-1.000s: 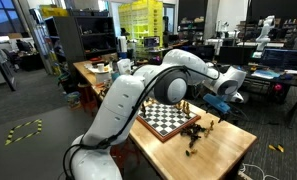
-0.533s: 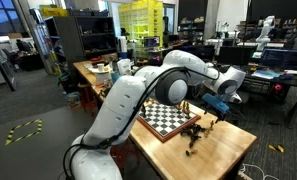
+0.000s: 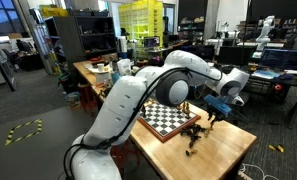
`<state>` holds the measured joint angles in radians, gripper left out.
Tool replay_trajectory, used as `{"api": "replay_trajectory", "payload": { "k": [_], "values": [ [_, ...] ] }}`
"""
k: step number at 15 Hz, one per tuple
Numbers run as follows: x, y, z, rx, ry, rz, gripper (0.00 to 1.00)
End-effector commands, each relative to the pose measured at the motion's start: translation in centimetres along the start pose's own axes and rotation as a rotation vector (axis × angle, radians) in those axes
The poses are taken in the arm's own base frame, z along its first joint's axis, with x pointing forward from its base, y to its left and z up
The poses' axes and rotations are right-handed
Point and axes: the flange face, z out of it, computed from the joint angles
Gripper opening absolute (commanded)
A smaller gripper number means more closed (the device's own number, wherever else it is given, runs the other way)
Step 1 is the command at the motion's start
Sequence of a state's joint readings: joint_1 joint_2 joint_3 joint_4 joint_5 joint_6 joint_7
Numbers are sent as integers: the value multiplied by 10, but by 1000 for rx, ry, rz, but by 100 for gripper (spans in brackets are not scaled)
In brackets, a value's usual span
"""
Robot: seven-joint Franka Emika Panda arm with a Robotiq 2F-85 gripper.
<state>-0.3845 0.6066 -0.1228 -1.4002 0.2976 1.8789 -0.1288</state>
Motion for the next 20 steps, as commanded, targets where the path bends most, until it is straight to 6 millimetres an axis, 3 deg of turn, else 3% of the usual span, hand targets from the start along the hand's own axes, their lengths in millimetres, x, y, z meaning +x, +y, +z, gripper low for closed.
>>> {"api": "replay_trajectory", "payload": {
  "k": [1,2,4,11,13,14,15,17,20],
  "values": [
    [-1,5,-6,18,-13,4,31],
    [-1,5,-6,16,-14,3,41],
    [-2,5,-8,12,-13,2,46],
    [1,9,-7,5,-19,5,91],
    [1,13,-7,3,-19,12,88],
    [2,15,-7,0,-18,13,71],
    [3,17,-6,-5,-17,11,63],
    [3,22,-4,-4,-19,16,56],
    [4,26,-2,2,-21,24,30]
  ]
}}
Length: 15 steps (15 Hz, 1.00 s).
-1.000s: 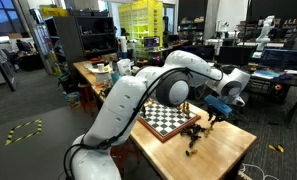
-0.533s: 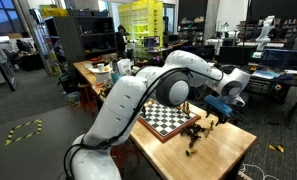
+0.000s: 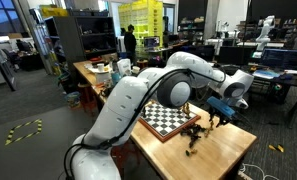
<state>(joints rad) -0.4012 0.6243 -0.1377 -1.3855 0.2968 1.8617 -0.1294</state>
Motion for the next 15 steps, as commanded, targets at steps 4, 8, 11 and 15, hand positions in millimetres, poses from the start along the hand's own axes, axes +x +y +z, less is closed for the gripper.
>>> {"api": "replay_trajectory", "payload": {
  "k": [4,8,11,15],
  "values": [
    [2,8,-2,12,-8,-3,1],
    [2,7,-3,13,-9,-5,0],
    [-1,-1,-10,24,-7,-23,27],
    [-4,-14,-26,40,11,-66,50]
  ]
}}
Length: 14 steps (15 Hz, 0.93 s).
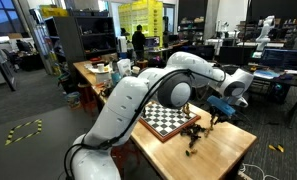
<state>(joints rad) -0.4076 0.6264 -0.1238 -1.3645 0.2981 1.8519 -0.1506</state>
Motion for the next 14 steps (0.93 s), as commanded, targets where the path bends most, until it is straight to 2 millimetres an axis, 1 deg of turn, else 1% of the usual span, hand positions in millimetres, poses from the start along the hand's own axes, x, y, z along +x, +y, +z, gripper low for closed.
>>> {"api": "replay_trajectory", "payload": {
  "k": [1,5,7,11,13,14],
  "values": [
    [-5,-11,-22,33,8,-41,58],
    [-1,-13,-26,34,10,-52,86],
    [-1,-10,-24,30,2,-47,98],
    [-1,-8,-17,30,-19,-41,100],
    [-1,-6,-13,29,-32,-38,97],
    [-1,-4,-9,20,-39,-34,97]
  ]
}}
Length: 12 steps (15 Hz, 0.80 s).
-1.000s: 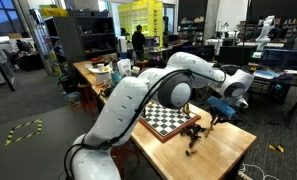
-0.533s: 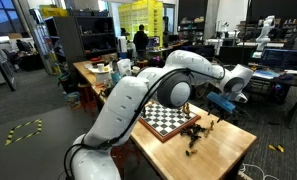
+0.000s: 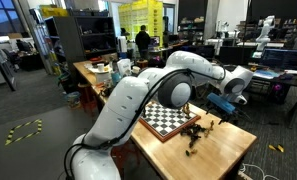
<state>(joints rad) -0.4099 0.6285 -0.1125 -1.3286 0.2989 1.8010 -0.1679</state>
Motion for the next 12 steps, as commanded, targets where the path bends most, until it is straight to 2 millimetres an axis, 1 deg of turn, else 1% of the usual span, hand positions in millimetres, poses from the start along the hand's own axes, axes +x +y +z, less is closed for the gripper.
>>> {"api": "replay_trajectory", "payload": {
  "k": [1,5,6,7,8,10,11,12],
  "values": [
    [0,8,3,1,-24,4,96],
    [2,17,11,-6,-36,16,91],
    [2,19,12,-8,-38,19,68],
    [2,21,14,-8,-40,20,66],
    [2,22,15,-7,-41,21,60],
    [2,23,16,-4,-42,21,45],
    [2,23,16,-2,-41,22,35],
    [2,23,16,2,-40,21,28]
  ]
}}
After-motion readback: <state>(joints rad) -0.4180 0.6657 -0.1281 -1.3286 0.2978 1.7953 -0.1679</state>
